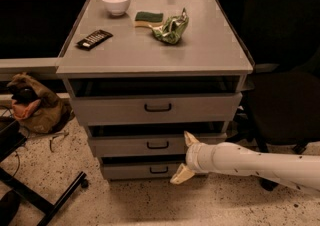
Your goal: Open middle drawer
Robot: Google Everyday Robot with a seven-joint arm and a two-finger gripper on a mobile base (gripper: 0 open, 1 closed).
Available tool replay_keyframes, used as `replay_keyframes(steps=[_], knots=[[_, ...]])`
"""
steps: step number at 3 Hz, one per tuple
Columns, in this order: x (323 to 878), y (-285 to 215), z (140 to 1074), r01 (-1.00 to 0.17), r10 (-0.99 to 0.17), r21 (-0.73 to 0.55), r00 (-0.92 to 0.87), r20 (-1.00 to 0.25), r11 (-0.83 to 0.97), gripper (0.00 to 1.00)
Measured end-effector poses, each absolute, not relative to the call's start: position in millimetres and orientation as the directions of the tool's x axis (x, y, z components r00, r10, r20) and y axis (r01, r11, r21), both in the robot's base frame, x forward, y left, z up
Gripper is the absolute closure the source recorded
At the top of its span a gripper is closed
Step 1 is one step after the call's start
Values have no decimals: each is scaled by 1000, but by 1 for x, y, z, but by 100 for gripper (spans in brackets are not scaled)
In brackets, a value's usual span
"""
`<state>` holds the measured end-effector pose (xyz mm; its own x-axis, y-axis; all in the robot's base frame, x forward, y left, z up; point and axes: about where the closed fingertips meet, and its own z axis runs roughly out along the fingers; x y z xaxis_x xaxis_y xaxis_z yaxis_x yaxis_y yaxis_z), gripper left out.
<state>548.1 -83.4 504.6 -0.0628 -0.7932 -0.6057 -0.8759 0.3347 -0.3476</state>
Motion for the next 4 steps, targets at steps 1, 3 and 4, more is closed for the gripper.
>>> replay_keyframes(steps=[1,3,4], knots=[[581,-72,493,-874,-793,-367,-33,-609,318,0],[621,-69,461,-879,-797,-354,-48,-602,320,0],[626,-81,438,-881,-792,-320,-95,-604,350,0]])
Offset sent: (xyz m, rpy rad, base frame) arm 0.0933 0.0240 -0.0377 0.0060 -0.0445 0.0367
